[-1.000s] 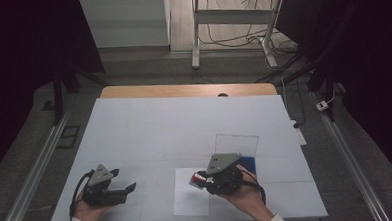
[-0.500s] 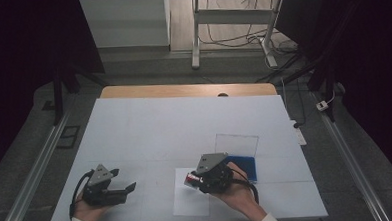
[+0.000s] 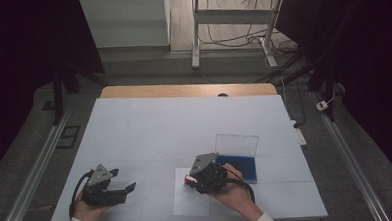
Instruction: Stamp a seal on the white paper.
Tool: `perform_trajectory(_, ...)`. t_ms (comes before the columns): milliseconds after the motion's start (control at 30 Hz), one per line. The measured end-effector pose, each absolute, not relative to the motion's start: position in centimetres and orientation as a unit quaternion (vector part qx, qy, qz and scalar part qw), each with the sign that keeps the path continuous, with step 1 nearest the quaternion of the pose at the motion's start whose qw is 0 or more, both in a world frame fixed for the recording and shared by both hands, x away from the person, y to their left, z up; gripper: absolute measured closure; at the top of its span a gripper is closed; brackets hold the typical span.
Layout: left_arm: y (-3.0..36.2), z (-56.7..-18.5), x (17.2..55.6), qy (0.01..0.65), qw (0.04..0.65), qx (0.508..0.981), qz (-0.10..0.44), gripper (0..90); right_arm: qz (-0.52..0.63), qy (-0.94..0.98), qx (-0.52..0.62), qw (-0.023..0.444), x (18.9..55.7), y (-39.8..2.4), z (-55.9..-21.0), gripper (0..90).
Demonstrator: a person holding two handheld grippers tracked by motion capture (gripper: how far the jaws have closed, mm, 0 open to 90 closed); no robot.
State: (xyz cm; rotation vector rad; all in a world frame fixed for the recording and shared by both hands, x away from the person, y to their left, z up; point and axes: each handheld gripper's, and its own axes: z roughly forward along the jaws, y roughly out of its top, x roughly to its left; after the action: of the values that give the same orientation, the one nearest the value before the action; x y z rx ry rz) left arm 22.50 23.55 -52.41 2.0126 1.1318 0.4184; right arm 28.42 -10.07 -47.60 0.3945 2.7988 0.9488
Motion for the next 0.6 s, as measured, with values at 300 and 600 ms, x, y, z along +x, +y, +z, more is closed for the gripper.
perform_trajectory(300,23.63,-52.43,22.5,0.445,0.386,0.791,0.165,19.0,0.306,0.939,0.132,0.081,28.52,-9.9,-48.08,70.5)
perform_trajectory(600,23.69,-52.45,22.48,0.445,0.386,0.791,0.165,18.9,0.297,0.942,0.131,0.084,28.59,-9.8,-48.38,70.6)
